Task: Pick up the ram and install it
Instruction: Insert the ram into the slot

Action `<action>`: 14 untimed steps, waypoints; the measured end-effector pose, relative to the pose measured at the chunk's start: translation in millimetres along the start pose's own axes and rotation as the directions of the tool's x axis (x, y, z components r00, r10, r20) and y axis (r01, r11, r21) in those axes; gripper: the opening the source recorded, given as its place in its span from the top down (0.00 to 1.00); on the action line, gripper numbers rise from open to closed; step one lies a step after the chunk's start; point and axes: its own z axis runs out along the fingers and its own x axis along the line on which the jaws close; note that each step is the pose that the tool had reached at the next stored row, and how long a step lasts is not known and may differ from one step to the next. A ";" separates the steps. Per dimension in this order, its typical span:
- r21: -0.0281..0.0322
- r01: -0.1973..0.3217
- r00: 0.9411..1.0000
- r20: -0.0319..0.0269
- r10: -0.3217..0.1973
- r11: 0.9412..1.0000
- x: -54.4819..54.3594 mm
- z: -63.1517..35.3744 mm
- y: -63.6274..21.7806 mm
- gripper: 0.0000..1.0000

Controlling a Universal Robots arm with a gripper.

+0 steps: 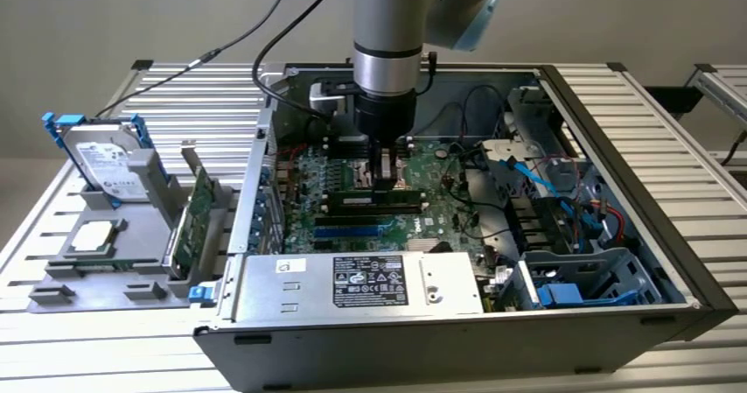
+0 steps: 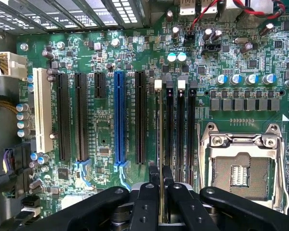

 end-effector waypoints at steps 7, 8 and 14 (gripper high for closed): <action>0.000 0.001 1.000 -0.007 -0.001 1.000 -0.2 0.4 0.0 0.86; 0.000 0.001 1.000 -0.008 -0.001 1.000 -0.3 0.5 0.0 0.86; 0.000 0.003 1.000 -0.015 -0.003 1.000 -1.7 1.4 0.1 0.86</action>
